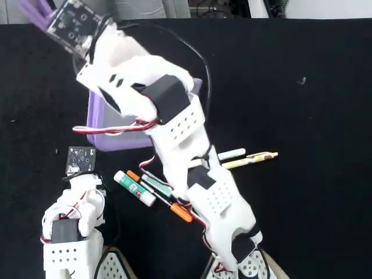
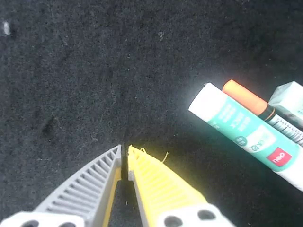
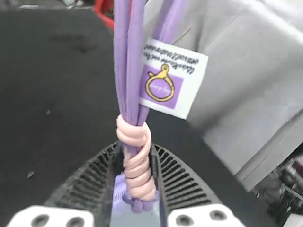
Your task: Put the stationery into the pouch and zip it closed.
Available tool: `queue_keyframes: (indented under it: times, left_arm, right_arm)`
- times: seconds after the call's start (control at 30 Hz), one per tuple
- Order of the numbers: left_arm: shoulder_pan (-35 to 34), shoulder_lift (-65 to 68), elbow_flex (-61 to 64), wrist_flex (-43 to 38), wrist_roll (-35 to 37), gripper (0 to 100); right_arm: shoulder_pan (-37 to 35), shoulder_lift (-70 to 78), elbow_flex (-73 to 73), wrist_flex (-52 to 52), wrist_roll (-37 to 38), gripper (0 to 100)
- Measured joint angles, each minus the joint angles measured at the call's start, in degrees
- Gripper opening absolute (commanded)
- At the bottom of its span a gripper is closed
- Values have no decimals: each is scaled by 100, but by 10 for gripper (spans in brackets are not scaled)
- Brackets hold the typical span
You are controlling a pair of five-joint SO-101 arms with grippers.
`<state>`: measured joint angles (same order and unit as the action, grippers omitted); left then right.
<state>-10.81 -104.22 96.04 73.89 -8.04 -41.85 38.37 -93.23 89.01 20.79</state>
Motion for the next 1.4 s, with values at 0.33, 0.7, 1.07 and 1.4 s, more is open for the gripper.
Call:
queue_keyframes:
  times: [0.33, 0.7, 1.07, 1.4]
  left_arm:
    - [0, 0, 0, 0, 0, 30]
    - [0, 0, 0, 0, 0, 30]
    - [0, 0, 0, 0, 0, 30]
    - [0, 0, 0, 0, 0, 30]
  right_arm:
    - [-9, -985, -9, 1029, 0, 11]
    - [9, -2426, 1055, 1046, -308, 11]
    - [18, -3903, 4659, 1037, -308, 11]
    - [782, -5767, 7534, -782, -308, 14]
